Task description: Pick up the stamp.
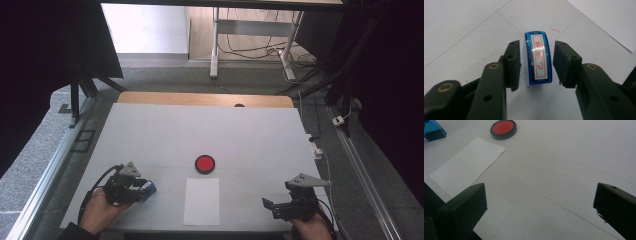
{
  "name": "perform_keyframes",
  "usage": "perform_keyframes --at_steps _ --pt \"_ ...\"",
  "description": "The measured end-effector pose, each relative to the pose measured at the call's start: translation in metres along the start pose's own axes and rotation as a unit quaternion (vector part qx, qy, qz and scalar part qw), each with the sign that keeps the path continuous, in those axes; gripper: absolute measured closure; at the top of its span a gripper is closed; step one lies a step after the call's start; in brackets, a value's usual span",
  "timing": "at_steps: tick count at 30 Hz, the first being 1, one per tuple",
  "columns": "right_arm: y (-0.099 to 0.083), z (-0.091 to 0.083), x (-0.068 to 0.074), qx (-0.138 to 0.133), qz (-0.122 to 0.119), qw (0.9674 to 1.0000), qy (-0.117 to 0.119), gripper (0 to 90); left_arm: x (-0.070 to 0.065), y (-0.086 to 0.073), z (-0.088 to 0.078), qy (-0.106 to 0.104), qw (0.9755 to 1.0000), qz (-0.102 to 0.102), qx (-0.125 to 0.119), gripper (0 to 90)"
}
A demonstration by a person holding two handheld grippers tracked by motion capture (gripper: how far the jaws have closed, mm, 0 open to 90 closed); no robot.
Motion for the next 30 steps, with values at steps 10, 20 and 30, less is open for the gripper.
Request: perform_keyframes --at_steps 10,20,30 --pt "0.0 0.0 0.0 0.003 -0.003 1.0 0.0 0.0 0.0 0.0 0.0 0.0 1.0 0.003 0.0 70.1" --pt "0.0 0.0 0.0 0.004 -0.003 1.0 0.0 0.0 -0.001 0.004 -0.006 -0.017 0.9996 -0.021 -0.012 70.6" --pt "0.0 0.0 0.0 0.001 -0.001 1.0 0.002 0.0 -0.003 0.012 -0.016 -0.035 0.9982 -0.026 -0.042 70.6"
Point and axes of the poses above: each handheld gripper's, and its own axes: z roughly forward along the jaws, y roughly out of its top, x roughly to its left, the point moved 7 cm from there along z, roughly forward along the jaws
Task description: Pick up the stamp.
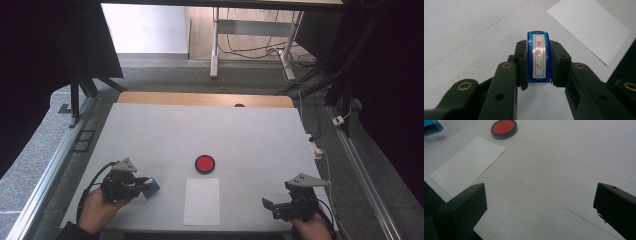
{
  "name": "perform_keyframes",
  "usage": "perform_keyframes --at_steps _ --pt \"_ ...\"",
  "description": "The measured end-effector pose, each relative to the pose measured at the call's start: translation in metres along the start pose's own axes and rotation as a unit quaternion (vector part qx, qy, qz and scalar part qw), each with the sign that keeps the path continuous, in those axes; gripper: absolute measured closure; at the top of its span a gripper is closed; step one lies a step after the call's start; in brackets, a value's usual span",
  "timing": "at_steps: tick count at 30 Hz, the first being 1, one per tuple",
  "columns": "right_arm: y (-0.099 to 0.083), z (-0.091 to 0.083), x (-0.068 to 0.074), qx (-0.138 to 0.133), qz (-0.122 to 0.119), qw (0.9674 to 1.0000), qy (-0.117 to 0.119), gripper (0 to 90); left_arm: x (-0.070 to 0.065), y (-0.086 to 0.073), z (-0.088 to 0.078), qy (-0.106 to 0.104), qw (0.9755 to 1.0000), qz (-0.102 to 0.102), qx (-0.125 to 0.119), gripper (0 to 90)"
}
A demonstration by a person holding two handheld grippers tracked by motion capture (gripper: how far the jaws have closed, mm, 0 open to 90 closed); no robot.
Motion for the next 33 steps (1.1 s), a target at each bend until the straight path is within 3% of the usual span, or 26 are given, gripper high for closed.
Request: perform_keyframes --at_steps 10,13,23,33 --pt "0.0 0.0 0.0 -0.001 -0.002 1.0 0.0 0.0 -0.004 0.013 -0.012 0.012 0.9988 0.032 -0.034 70.5" --pt "0.0 0.0 0.0 -0.002 -0.001 1.0 0.001 0.0 -0.007 0.022 -0.016 -0.002 0.9979 0.039 -0.051 70.6" --pt "0.0 0.0 0.0 -0.002 -0.002 1.0 0.001 0.0 -0.015 0.045 -0.017 -0.015 0.9946 0.076 -0.068 70.5" --pt "0.0 -0.001 0.001 -0.004 -0.005 1.0 0.002 0.0 -0.026 0.07 -0.014 -0.047 0.9905 0.102 -0.079 70.5"
Point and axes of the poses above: each handheld gripper's, and its own axes: z roughly forward along the jaws, y roughly out of its top, x roughly to its left, the point moved 7 cm from there along z, roughly forward along the jaws
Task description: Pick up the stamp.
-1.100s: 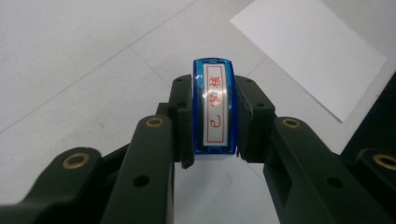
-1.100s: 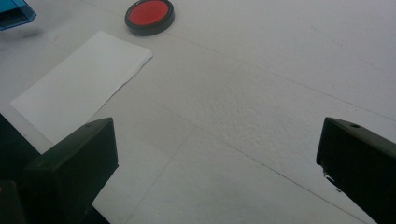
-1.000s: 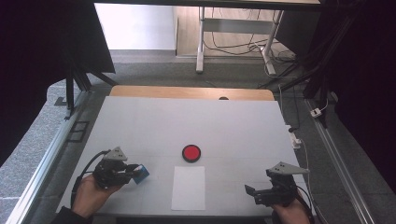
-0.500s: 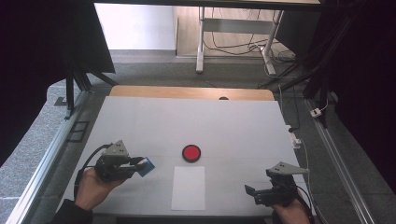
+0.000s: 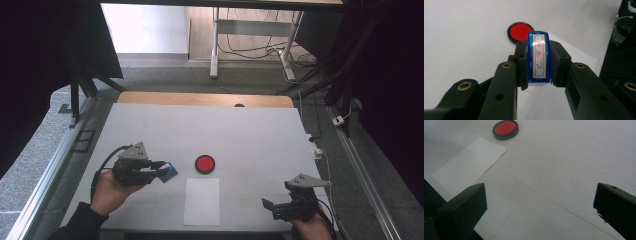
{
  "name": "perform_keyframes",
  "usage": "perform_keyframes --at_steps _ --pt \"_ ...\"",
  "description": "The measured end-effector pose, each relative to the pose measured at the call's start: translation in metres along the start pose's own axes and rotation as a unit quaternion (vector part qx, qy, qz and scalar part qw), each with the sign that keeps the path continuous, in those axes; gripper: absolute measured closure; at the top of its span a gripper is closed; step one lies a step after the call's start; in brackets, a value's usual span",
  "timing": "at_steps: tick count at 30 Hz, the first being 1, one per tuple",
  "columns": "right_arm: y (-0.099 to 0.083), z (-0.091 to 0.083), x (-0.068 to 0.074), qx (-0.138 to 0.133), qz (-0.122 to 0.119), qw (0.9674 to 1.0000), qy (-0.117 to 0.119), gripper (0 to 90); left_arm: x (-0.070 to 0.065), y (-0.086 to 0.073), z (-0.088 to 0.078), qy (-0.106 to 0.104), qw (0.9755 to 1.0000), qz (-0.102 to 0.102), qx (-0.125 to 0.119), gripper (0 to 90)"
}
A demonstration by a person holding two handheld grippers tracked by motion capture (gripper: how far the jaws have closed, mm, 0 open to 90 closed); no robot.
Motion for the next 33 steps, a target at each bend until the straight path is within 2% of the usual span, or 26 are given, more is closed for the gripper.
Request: perform_keyframes --at_steps 10,18,33 --pt "0.0 0.0 0.001 -0.001 -0.003 1.0 0.003 0.0 -0.003 0.02 0.009 -0.03 0.9992 0.024 -0.008 70.5" --pt "0.0 0.0 0.001 0.0 -0.004 1.0 0.004 0.0 -0.006 0.033 0.017 -0.045 0.9981 0.04 -0.011 70.5" --pt "0.0 0.0 0.002 -0.002 -0.005 0.9999 0.011 0.2 -0.016 0.057 0.031 -0.084 0.9934 0.075 -0.023 70.5"
Point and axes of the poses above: each handheld gripper's, and its own axes: z roughly forward along the jaws, y roughly out of its top, x roughly to its left, the point moved 7 cm from there along z, roughly forward along the jaws
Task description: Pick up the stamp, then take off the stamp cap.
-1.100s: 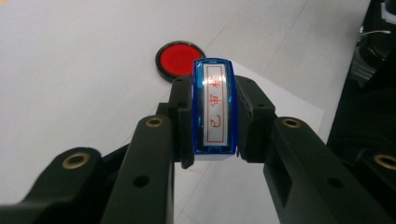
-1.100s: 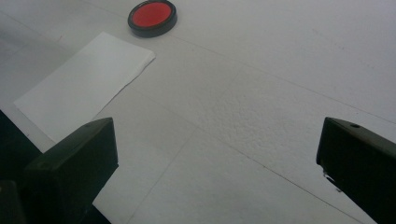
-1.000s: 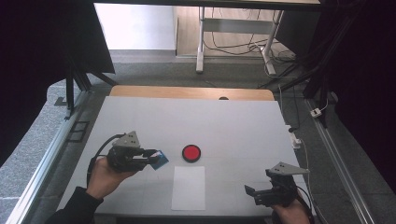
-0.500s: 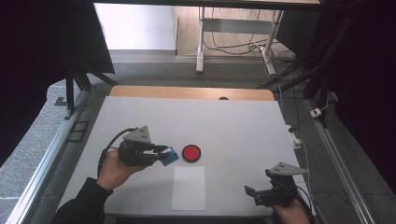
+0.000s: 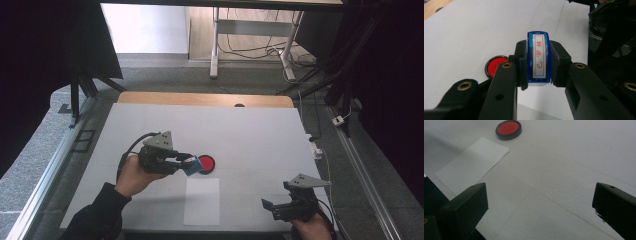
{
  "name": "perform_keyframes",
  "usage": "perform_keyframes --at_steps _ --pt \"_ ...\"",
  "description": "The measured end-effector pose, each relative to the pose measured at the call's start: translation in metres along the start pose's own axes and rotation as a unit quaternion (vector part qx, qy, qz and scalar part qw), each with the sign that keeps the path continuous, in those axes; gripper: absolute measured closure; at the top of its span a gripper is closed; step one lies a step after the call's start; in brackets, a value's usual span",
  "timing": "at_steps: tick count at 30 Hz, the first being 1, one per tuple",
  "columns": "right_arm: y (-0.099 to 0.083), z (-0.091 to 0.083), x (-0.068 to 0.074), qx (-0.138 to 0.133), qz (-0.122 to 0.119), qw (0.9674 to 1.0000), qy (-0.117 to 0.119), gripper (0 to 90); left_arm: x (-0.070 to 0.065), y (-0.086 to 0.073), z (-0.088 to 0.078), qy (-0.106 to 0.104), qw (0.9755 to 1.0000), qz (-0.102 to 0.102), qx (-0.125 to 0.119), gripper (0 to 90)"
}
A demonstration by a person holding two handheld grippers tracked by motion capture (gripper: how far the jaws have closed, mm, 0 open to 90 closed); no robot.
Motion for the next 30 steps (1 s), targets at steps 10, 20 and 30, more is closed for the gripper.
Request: perform_keyframes --at_steps 10,20,30 --pt "0.0 0.0 0.0 0.002 -0.002 1.0 0.0 0.2 -0.001 -0.002 0.006 -0.007 0.9999 0.002 0.008 70.5" --pt "0.004 -0.001 0.007 -0.014 -0.015 0.9997 0.012 0.1 -0.001 -0.006 0.006 -0.02 0.9998 0.0 0.007 70.5" --pt "0.011 0.007 0.023 -0.026 -0.048 0.9969 0.057 0.1 -0.003 -0.007 0.005 -0.032 0.9995 -0.002 0.003 70.5"
Point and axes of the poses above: each handheld gripper's, and its own axes: z roughly forward along the jaws, y roughly out of its top, x roughly to its left, the point moved 7 cm from there along z, roughly forward along the jaws
